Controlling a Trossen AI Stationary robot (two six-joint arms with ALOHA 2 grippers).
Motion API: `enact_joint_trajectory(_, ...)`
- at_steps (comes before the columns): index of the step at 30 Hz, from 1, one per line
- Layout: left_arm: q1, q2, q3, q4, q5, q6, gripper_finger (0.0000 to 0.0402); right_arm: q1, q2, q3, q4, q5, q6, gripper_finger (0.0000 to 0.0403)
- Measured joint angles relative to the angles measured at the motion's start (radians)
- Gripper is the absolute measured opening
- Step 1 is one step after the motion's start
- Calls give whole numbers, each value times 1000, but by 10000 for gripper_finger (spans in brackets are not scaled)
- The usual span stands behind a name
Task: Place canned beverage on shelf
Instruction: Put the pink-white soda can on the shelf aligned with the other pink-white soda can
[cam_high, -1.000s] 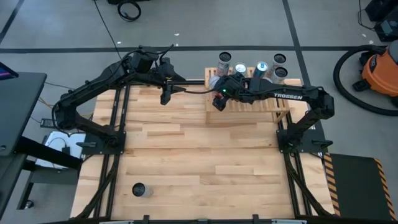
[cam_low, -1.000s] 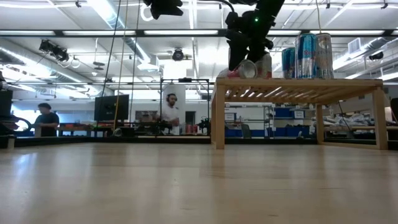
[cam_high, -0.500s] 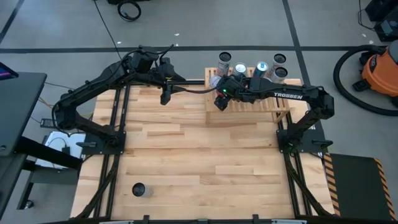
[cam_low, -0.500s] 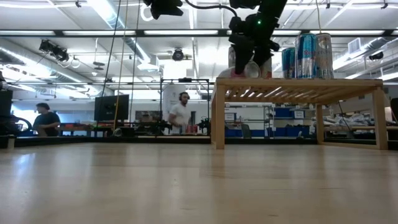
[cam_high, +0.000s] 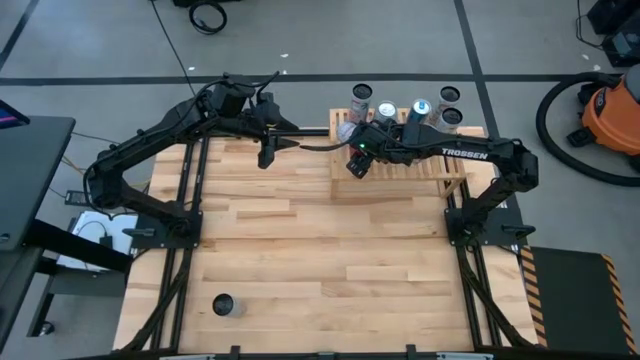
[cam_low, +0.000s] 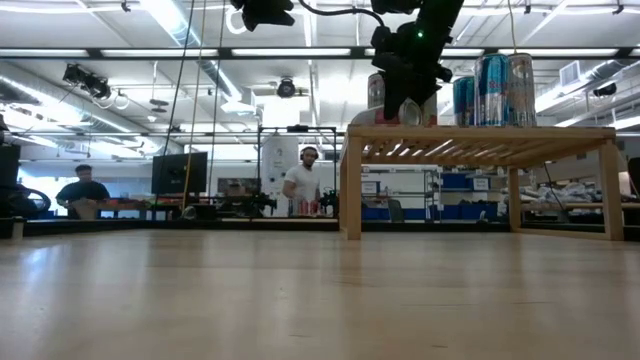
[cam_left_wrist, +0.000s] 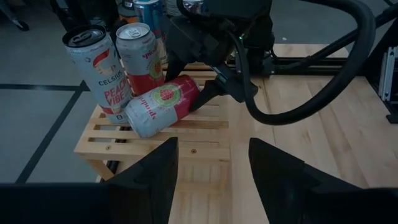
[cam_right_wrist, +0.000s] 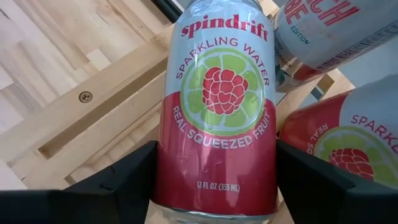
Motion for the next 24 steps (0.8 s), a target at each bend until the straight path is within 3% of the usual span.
enact_joint_trajectory(18,0,0,0,-24,0,-1,197,63,-8,24,-121,-45,102,291)
enact_joint_trajectory(24,0,0,0,-24,0,-1,197,93,-1,92,-186,-100,99,316)
